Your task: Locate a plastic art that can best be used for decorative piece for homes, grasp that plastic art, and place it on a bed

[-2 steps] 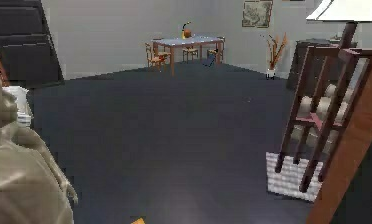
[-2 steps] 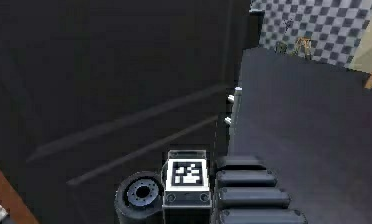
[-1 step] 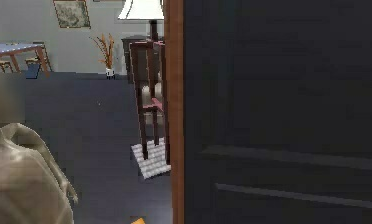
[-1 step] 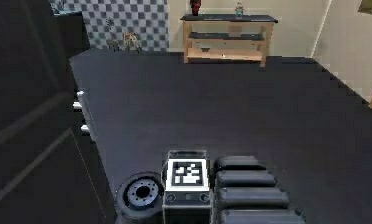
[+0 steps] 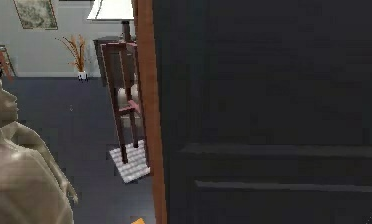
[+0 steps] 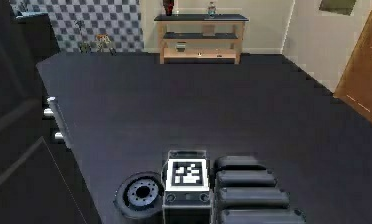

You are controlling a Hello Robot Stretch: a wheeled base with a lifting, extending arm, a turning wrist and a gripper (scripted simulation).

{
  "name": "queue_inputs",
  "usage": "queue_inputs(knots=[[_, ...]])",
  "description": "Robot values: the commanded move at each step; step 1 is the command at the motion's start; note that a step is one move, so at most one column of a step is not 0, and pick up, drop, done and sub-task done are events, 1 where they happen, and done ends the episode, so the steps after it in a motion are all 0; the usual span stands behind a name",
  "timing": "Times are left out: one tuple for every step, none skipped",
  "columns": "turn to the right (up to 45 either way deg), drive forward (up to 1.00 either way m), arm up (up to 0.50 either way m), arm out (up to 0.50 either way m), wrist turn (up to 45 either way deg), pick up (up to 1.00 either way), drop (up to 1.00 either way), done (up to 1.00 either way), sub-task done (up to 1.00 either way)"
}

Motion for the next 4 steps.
queue_inputs(knots=[[0.0,0.05,0.00,0.00,0.0,0.00,0.00,0.00,0.00],[-45.0,0.00,0.00,0.00,0.0,0.00,0.00,0.00,0.00],[-24.0,0.00,0.00,0.00,0.0,0.00,0.00,0.00,0.00],[0.0,0.30,0.00,0.00,0.0,0.00,0.00,0.00,0.00]])
